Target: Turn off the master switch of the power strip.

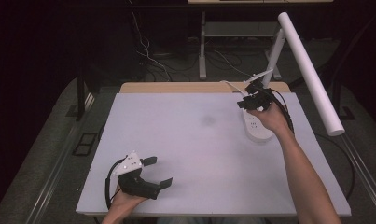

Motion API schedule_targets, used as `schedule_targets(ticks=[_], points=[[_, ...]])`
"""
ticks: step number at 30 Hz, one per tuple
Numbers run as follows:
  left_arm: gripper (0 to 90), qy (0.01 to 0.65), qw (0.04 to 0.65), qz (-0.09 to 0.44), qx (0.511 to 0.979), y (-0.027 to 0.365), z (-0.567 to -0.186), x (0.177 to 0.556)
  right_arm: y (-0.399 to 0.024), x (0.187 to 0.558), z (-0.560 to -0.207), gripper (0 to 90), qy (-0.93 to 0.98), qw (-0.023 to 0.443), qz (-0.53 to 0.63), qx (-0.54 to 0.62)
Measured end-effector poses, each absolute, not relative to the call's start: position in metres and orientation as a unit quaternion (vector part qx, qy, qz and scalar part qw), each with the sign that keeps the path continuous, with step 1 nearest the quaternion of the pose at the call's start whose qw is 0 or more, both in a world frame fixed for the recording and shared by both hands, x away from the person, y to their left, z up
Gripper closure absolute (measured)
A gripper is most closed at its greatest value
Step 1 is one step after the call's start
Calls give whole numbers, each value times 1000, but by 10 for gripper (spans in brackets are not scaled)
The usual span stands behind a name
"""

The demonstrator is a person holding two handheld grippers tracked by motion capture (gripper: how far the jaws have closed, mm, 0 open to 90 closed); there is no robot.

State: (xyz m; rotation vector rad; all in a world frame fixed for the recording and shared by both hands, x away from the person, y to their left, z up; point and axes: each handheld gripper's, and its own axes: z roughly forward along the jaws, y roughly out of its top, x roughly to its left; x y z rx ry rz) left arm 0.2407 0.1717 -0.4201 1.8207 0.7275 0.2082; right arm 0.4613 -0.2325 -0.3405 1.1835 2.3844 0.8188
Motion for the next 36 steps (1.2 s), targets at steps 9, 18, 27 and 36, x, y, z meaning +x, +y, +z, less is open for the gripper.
schedule_targets(ticks=[9,18,27,36], points=[[16,305,552,88,771,171,-420,240,-231,474,-346,850,841,184,280,425],[17,306,552,89,770,172,-420,241,-231,483,-357,890,836,194,272,436],[17,306,553,90,770,173,-420,241,-232,489,-365,890,833,207,257,443],[19,306,552,92,771,173,-420,241,-230,494,-374,890,836,220,232,445]])
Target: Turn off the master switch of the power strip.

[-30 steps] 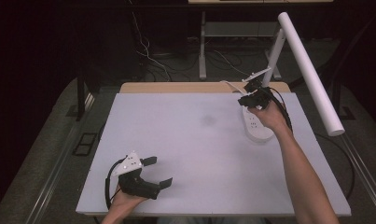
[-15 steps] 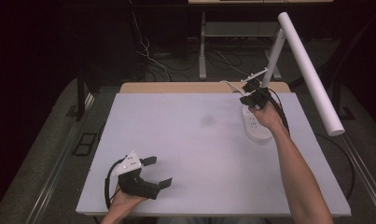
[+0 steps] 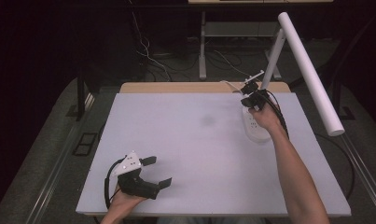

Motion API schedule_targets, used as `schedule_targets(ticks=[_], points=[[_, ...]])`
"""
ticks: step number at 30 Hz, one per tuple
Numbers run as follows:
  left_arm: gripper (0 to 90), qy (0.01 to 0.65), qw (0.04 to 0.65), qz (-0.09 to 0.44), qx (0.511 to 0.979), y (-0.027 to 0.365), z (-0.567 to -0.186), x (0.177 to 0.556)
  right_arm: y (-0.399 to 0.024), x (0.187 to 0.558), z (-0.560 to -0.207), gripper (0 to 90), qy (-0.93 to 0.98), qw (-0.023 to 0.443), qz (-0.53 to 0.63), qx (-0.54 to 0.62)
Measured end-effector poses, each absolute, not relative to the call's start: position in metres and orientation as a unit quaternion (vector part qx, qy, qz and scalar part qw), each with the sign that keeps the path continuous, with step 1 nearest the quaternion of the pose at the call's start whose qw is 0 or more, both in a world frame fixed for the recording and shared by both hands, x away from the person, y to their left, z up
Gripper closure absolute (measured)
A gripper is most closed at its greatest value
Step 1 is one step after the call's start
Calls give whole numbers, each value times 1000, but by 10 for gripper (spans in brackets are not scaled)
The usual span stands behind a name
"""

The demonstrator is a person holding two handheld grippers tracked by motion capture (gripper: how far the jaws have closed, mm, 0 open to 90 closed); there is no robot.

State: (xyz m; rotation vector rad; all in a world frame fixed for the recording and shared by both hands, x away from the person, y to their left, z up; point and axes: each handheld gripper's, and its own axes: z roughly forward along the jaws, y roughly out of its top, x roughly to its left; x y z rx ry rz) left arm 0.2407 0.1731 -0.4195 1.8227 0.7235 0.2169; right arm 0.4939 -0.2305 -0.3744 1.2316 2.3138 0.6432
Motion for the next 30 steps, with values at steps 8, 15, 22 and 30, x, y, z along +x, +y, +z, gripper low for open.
schedule_targets(ticks=[8,15,22,30], points=[[19,305,551,94,771,173,-419,240,-228,496,-381,890,841,224,210,445],[22,303,547,94,775,172,-420,240,-225,497,-386,890,848,228,182,443],[22,303,544,95,776,173,-420,240,-222,498,-393,890,852,231,161,441],[21,304,542,95,778,173,-420,241,-219,500,-398,890,853,238,147,441]])
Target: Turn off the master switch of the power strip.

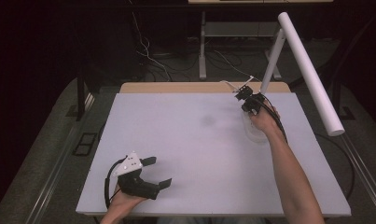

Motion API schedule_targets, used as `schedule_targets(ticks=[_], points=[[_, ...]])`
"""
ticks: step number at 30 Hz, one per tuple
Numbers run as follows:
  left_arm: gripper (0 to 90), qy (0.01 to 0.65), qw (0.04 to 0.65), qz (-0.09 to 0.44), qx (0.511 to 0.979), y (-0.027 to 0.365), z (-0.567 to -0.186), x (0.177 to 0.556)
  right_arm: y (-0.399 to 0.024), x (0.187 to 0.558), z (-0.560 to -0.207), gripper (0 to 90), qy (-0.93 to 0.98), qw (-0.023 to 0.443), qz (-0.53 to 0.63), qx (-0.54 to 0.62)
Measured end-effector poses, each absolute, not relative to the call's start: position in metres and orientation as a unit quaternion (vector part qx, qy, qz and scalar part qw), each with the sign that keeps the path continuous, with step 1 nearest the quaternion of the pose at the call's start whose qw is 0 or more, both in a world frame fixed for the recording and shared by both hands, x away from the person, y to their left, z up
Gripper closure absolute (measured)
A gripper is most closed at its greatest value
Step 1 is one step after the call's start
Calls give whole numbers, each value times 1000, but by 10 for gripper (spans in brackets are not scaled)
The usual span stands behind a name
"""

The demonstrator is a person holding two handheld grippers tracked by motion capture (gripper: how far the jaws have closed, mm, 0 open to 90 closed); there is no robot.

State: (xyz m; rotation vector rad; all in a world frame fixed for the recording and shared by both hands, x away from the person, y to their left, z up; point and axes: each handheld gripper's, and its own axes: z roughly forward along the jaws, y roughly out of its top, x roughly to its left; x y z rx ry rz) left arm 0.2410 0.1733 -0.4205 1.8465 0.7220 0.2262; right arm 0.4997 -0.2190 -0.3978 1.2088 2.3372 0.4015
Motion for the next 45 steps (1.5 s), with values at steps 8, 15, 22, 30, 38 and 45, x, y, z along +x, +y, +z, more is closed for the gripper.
schedule_targets(ticks=[8,15,22,30,38,45], points=[[21,304,543,95,777,173,-420,241,-220,500,-401,890,852,244,127,446],[22,306,544,97,775,175,-420,242,-219,500,-405,890,855,260,100,438],[23,304,547,99,774,174,-420,241,-220,499,-405,891,851,254,107,447],[23,302,545,98,776,173,-421,240,-223,500,-407,894,845,243,120,461],[23,301,547,103,774,176,-420,241,-227,502,-405,896,832,232,123,488],[25,304,551,105,770,178,-419,240,-234,498,-407,897,821,226,154,502]])
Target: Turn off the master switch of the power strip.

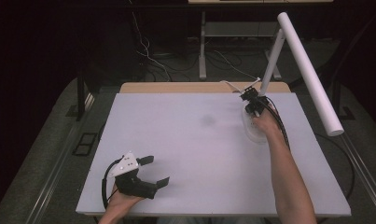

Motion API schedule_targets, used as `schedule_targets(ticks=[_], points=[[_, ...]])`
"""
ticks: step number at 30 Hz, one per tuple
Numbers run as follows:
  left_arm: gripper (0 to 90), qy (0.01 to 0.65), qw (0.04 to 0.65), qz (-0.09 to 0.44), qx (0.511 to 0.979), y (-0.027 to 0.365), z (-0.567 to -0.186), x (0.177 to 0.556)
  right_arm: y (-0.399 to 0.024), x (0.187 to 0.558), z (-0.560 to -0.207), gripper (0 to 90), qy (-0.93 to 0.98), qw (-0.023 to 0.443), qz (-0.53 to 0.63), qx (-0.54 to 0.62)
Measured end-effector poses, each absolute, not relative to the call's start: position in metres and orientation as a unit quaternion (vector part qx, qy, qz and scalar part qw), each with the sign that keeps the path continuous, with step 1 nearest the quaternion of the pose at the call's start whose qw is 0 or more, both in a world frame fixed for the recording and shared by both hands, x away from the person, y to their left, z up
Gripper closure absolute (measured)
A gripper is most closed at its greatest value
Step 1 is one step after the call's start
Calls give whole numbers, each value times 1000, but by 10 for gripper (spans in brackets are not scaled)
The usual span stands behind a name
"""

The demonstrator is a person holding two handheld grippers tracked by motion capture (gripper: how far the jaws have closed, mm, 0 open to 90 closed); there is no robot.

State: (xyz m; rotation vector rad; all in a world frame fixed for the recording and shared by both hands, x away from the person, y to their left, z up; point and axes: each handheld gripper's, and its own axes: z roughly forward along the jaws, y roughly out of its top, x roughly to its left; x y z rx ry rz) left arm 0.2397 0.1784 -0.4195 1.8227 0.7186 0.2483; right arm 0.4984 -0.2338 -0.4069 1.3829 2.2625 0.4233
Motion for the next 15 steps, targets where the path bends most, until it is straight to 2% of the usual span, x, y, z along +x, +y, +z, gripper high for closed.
schedule_targets(ticks=[15], points=[[25,303,551,102,771,177,-420,240,-231,496,-405,895,823,236,157,491]])
